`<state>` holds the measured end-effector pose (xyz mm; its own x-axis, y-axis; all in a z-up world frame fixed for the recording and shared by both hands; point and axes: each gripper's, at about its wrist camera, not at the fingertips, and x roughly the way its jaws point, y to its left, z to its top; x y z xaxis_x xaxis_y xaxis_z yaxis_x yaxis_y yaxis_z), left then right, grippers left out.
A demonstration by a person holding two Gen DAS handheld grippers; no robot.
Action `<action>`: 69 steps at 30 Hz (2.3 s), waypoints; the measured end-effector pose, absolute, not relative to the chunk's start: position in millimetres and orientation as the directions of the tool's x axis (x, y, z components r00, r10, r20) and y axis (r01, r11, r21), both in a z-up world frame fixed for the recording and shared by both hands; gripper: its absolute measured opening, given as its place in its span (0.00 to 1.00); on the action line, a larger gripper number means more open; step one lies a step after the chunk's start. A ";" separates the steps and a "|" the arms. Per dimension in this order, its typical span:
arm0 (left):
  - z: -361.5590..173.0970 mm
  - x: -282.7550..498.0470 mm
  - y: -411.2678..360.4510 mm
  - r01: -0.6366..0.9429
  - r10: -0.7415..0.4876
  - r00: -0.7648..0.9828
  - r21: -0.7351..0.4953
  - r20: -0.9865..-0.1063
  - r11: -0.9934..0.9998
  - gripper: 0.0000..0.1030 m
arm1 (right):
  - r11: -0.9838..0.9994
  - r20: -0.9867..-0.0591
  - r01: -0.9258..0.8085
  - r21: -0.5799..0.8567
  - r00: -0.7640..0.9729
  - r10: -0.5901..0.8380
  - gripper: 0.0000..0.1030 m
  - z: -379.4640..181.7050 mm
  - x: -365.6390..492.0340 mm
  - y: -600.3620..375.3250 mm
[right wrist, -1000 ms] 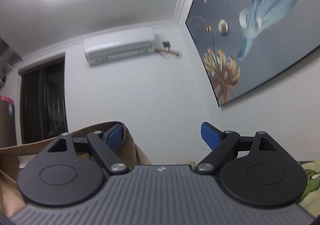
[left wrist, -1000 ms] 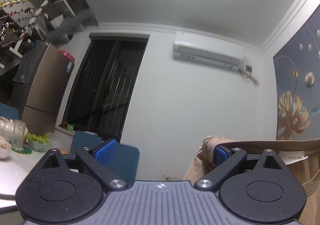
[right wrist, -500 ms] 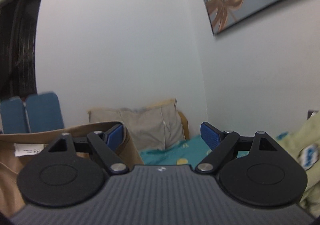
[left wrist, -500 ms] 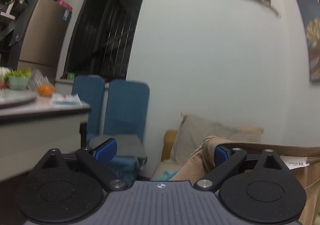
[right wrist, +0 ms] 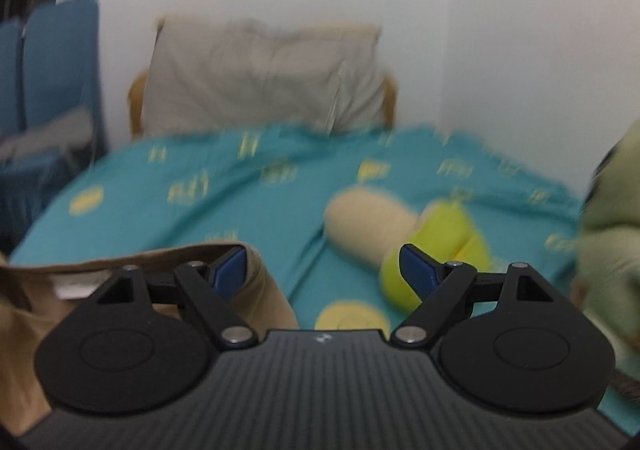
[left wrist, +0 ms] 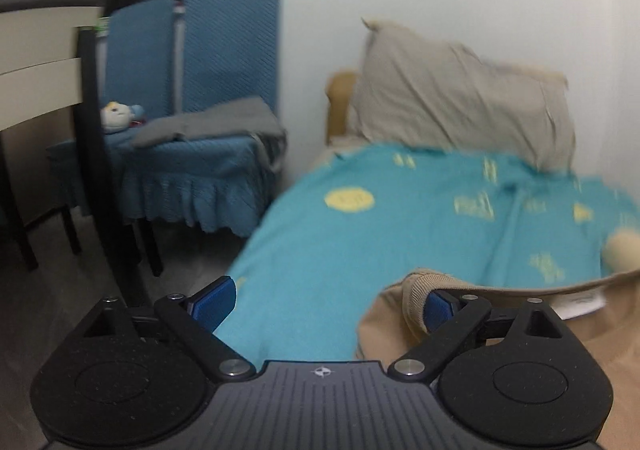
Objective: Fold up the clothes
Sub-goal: 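Lower the T-shirt onto the bed with both grippers, spreading it flat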
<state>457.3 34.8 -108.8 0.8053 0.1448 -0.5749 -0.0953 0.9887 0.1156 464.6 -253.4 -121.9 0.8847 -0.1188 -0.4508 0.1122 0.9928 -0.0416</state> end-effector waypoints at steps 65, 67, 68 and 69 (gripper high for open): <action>-158.5 337.6 225.7 -0.357 0.094 0.769 -0.303 -0.632 0.884 0.08 | 0.867 -0.551 0.169 0.469 0.823 0.138 0.81 -55.3 205.1 -268.4; -158.0 330.7 224.6 -0.336 0.076 0.774 -0.306 -0.629 0.891 0.25 | 0.880 -0.550 0.159 0.448 0.825 0.131 0.81 -53.9 203.1 -264.6; -152.6 323.7 222.2 -0.324 0.073 0.777 -0.299 -0.625 0.898 0.42 | 0.886 -0.549 0.153 0.437 0.826 0.128 0.81 -53.2 202.1 -262.7; -145.3 316.3 217.8 -0.315 0.078 0.778 -0.280 -0.623 0.907 0.48 | 0.892 -0.545 0.140 0.429 0.828 0.133 0.81 -51.7 200.6 -259.8</action>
<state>316.3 217.8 -145.3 0.7783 0.0781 -0.6230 -0.3155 0.9065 -0.2805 200.6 -259.8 -51.7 0.8277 0.1326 -0.5452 0.1398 0.8923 0.4293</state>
